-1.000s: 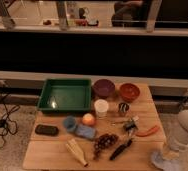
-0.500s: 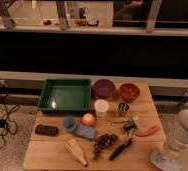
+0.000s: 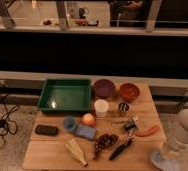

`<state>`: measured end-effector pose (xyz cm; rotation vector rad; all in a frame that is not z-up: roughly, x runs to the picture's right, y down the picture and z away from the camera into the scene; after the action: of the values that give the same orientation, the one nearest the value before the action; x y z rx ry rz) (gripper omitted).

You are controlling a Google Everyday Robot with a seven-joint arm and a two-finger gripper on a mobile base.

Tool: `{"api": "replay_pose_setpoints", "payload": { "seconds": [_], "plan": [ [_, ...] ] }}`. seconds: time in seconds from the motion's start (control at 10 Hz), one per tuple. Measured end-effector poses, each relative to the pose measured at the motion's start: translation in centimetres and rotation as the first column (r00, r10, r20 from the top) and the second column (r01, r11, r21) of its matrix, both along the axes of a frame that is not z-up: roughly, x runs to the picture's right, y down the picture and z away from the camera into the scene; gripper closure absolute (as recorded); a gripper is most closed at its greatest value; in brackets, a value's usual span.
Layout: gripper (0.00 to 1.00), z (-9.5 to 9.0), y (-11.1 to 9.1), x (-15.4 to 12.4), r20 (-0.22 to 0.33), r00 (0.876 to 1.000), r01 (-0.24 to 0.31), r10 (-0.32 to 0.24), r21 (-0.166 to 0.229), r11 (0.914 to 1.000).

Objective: Place towel in table surface

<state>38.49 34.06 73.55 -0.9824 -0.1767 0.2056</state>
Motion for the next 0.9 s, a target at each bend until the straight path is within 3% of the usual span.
{"api": "replay_pose_setpoints", "payload": {
  "seconds": [0.9],
  "plan": [
    [1.0,-0.26,-0.22,0.05,0.005,1.0,-0.005,0.005,0.012,0.9999]
  ]
}}
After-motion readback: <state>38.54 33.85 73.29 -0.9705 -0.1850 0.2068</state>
